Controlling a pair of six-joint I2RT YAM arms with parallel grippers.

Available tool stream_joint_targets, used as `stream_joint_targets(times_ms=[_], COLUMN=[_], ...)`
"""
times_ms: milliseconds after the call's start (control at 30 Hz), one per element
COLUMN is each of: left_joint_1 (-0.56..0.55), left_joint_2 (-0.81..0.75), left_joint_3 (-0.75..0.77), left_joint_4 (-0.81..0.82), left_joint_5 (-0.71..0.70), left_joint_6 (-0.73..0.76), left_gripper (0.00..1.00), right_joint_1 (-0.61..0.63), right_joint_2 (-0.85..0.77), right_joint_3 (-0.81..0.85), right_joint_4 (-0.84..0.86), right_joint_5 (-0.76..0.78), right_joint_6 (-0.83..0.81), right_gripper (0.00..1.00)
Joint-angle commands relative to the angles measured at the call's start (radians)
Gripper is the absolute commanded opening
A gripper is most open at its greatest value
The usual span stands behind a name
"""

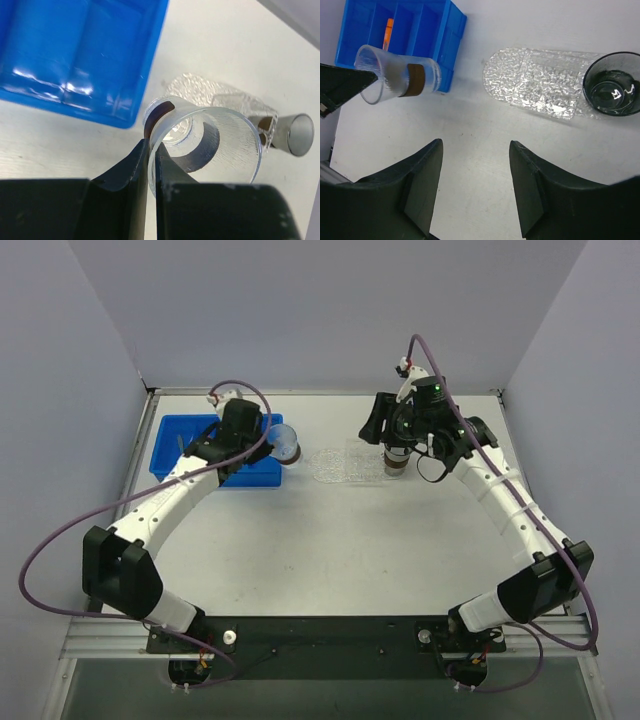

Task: Prepare toiletry sets of a toothbrush and toothpaste on the tray

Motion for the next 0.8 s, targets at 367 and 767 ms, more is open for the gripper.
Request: stream_joint_targets(times_ms=[367,767], left_joint_1=[-0.297,-0.314], left_joint_2=[-0.065,-0.052], left_joint_3=[-0.044,-0.044], left_joint_4=[0.157,0.154], left_joint_5=[-0.213,-0.21], left_joint_6=[-0.232,-0.249], left_gripper=[0.0,0.0], right_joint_1=[0.168,0.235], right_joint_2=[0.116,0.268], right_joint_3=[0.169,0.313], right_joint_4=[-0.192,-0.327], right_joint_5=[0.095,0.069], right_joint_6=[-0.018,-0.052], right_gripper=[0.5,0.46])
